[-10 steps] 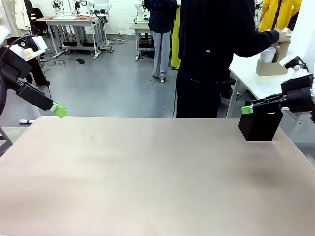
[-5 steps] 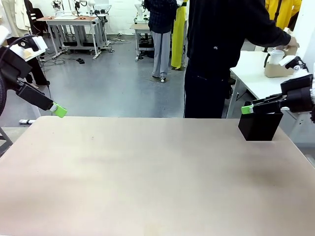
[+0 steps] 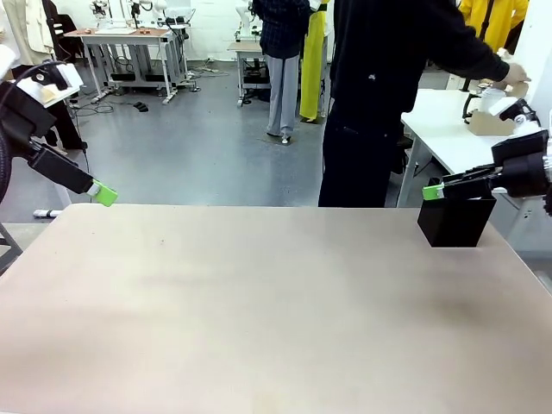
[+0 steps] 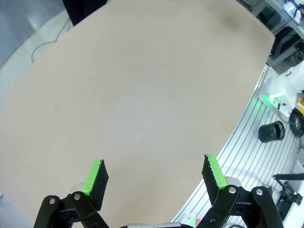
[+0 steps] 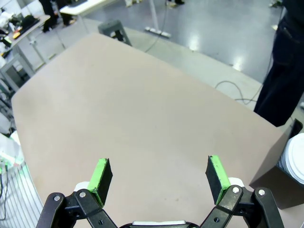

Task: Pour a drink into a cup and package it in a carrier.
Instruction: Insert the held 600 ml Paper Cup into the Cup Carrier.

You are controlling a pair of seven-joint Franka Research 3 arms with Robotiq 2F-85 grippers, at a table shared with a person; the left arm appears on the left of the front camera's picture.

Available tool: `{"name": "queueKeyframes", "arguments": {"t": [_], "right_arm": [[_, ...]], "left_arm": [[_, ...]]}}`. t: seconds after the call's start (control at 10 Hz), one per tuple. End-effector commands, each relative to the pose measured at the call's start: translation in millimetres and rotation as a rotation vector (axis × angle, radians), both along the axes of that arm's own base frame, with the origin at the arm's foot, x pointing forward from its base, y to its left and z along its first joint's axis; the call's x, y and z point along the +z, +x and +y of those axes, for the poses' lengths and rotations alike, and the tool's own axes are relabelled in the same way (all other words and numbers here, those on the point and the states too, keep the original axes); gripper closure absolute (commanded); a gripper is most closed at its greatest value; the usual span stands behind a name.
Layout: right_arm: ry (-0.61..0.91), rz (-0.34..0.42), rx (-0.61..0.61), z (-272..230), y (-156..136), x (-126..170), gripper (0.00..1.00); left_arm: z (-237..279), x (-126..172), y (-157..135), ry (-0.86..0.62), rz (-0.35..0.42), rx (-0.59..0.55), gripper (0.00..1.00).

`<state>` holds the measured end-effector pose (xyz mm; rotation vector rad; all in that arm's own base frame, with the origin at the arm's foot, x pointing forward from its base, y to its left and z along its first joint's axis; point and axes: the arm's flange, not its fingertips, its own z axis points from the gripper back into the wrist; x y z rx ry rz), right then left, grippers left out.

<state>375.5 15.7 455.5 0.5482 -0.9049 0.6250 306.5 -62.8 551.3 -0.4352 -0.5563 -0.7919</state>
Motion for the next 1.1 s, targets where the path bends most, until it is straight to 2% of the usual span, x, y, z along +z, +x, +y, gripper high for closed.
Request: {"name": "queueKeyframes", "arguments": {"t": [0.0,1.0], "right_arm": [[-0.009,-0.024,-0.001,-0.9,1.4,-0.9,0.0],[-0.009,-0.024,-0.001,-0.9,1.4,-0.9,0.0]], "left_arm": [[-0.4,1.3,-0.9,0.004,0.002,0.013,0.0],[-0.4,1.3,-0.9,0.004,0.002,0.013,0.0]]}}
